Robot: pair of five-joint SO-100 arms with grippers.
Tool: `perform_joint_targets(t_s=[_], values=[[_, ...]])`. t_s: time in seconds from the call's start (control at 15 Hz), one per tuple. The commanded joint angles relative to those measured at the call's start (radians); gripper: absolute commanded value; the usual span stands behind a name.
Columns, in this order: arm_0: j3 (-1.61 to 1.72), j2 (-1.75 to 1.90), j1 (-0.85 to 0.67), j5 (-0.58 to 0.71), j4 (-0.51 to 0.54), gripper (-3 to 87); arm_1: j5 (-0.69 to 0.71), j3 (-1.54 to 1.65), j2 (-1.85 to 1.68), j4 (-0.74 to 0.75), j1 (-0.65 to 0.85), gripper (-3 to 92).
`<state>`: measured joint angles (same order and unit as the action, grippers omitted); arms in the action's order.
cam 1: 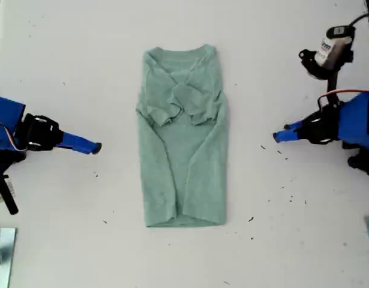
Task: Fold t shirt
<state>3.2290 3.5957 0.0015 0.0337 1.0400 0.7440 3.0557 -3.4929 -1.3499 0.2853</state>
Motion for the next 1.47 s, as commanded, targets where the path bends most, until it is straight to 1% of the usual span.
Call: perform_joint_targets(t_s=[0.0,0.33,0.47,0.6,0.73,0.8,0.87,0.93,1.0,1.07,1.13,1.2,1.33,1.4], values=[[0.006,0.011,-0.005,0.008,0.003,12.8,0.014,0.043,-0.008,-0.003,0.008,12.8],[0.006,0.011,-0.005,0.008,0.003,12.8,0.014,0.043,-0.008,-0.003,0.008,12.8],[0.006,0.011,-0.005,0.008,0.003,12.8,-0.028,0.043,-0.008,-0.003,0.031,12.6],[0.006,0.011,-0.009,0.0,0.003,12.8,-0.006,0.043,-0.008,-0.003,0.04,12.5],[0.006,0.011,-0.078,0.0,0.003,12.8,-0.011,0.043,-0.008,-0.003,0.066,11.6],[0.002,0.011,-0.132,-0.035,0.008,11.2,-0.173,0.043,-0.008,-0.003,0.133,11.8],[-0.005,0.011,-0.164,-0.044,0.014,-0.2,-0.439,0.043,-0.008,-0.003,0.14,11.9],[-0.008,0.011,-0.169,-0.035,0.009,-0.2,-0.611,0.043,-0.008,-0.003,0.106,12.2],[0.002,0.011,-0.141,-0.041,0.008,-0.2,-0.641,0.043,-0.008,-0.003,0.078,12.0],[0.002,0.011,-0.043,-0.035,0.008,-0.1,-0.568,0.041,-0.009,-0.002,0.095,4.3],[0.002,0.011,-0.044,-0.032,0.008,-0.1,-0.571,0.043,-0.009,-0.002,0.095,2.2],[0.003,0.009,-0.046,-0.067,0.006,-0.2,-0.491,0.021,-0.009,-0.017,0.055,2.2],[-0.023,0.009,-0.061,-0.109,0.015,-0.2,-0.528,-0.089,-0.009,-0.092,0.029,2.3],[-0.066,0.008,-0.063,-0.121,0.026,-0.2,-0.523,-0.167,0.008,-0.097,0.008,2.3]])
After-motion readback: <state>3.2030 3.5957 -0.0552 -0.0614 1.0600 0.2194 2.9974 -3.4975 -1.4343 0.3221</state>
